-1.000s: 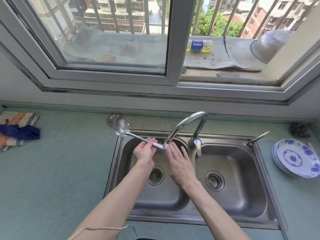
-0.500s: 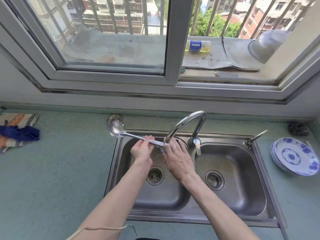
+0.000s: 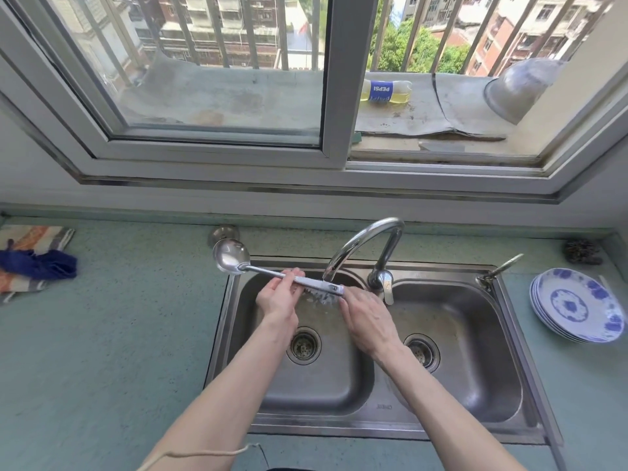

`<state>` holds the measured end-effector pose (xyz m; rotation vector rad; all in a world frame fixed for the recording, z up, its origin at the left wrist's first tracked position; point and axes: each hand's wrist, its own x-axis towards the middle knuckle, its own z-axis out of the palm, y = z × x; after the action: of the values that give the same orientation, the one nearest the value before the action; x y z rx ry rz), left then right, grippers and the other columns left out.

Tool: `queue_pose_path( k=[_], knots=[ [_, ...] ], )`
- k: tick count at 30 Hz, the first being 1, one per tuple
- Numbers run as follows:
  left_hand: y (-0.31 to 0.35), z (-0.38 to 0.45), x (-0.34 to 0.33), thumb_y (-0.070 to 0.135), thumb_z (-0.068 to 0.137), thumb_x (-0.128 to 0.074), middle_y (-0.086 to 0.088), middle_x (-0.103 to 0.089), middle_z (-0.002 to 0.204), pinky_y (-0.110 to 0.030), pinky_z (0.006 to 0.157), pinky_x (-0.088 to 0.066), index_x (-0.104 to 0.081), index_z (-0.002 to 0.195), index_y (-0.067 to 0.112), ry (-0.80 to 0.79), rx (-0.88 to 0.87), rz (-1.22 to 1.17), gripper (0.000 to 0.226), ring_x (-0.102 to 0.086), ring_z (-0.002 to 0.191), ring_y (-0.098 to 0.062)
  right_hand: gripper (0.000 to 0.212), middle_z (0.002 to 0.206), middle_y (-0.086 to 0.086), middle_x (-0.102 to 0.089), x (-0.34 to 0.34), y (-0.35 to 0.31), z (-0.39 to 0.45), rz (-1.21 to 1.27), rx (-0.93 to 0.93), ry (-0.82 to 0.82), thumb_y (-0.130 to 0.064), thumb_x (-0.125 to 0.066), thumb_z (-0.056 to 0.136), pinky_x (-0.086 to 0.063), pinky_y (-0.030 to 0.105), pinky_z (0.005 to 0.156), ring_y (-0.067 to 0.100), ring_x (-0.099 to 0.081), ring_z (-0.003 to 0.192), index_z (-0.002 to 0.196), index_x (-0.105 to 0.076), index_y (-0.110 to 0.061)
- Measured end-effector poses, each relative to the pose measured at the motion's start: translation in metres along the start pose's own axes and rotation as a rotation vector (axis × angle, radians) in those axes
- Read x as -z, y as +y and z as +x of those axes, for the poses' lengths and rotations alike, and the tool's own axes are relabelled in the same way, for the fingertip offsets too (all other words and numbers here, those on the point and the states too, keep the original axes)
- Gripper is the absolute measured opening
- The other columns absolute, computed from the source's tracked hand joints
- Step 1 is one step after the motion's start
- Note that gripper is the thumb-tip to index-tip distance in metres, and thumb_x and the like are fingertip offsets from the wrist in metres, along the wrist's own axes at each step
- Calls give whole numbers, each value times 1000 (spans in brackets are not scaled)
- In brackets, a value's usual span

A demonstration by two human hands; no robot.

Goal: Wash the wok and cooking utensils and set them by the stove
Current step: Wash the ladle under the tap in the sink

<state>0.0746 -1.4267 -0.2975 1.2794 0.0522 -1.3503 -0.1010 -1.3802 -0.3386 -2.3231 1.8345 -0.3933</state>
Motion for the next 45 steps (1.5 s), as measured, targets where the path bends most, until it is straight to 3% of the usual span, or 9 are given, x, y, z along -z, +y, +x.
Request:
queue_pose_path(
  k=[3, 8, 14, 20, 26, 30, 34, 39, 45],
  knots=[
    [-4, -9, -5, -7, 95, -61, -27, -69, 114, -41, 94, -58, -62, 102, -5, -44, 6, 7, 8, -69, 106, -34, 25, 103, 1, -69, 1, -19, 3, 359, -264, 58, -24, -34, 109, -48, 36, 78, 21, -66, 91, 115, -58, -21],
    [-7, -11, -6, -6, 96, -60, -24, -69, 110, -38, 91, -60, -62, 100, -1, -85, -18, 0, 7, -71, 99, -29, 32, 77, 2, -73, 11, -32, 2, 946, -601, 144, -34, -36, 112, -58, 41, 71, 17, -72, 65, 101, -63, -21],
    [-21, -17, -1, -6, 97, -58, -27, -67, 108, -33, 81, -63, -60, 112, -8, -123, 12, 19, 15, -68, 98, -32, 39, 57, -13, -61, 26, -32, 17, 844, -482, -45, -47, -71, 94, -37, 16, 53, 0, -50, 52, 80, -70, -11],
    [-16, -15, 2, -7, 97, -57, -28, -68, 111, -34, 75, -64, -57, 113, -7, -172, 50, -2, 16, -71, 94, -30, 51, 59, -6, -59, 28, -29, 25, 1045, -623, -133, -36, -50, 108, -46, 18, 53, 6, -54, 55, 62, -59, -15],
    [-29, -18, 4, -6, 94, -63, -25, -69, 107, -29, 74, -63, -62, 109, -5, -207, 77, 44, 15, -71, 91, -29, 58, 87, 5, -75, 44, -40, 30, 224, -326, -243, -65, -35, 102, -50, 39, 77, 30, -68, 92, 78, -67, -23],
    [-34, -18, 6, -5, 92, -65, -18, -70, 94, -28, 75, -62, -66, 99, -1, -235, 88, 78, 8, -72, 75, -20, 53, 112, 12, -75, 54, -48, 37, 163, -234, -308, -57, -29, 107, -50, 42, 86, 35, -65, 112, 114, -74, -29],
    [-23, -7, 4, 4, 95, -66, -22, -74, 104, -32, 77, -63, -67, 107, -7, -204, 90, 66, 17, -73, 87, -26, 54, 96, 6, -75, 48, -35, 26, 206, -278, -311, -59, -32, 105, -50, 41, 82, 32, -66, 101, 88, -68, -22],
    [-23, -1, -3, 3, 99, -61, -24, -73, 104, -32, 71, -64, -64, 110, -10, -174, 83, 65, 18, -74, 91, -28, 43, 53, -8, -54, 54, -20, 3, 600, -396, -300, -46, -51, 104, -39, 28, 55, 5, -48, 49, 77, -70, -19],
    [-40, -14, 1, -11, 95, -56, -26, -70, 116, -33, 81, -63, -56, 117, -11, -372, 197, 114, 21, -74, 98, -29, 43, 50, -8, -52, 57, -1, -25, 796, -500, -277, -43, -55, 103, -39, 28, 57, 6, -45, 48, 74, -73, -17]
  ],
)
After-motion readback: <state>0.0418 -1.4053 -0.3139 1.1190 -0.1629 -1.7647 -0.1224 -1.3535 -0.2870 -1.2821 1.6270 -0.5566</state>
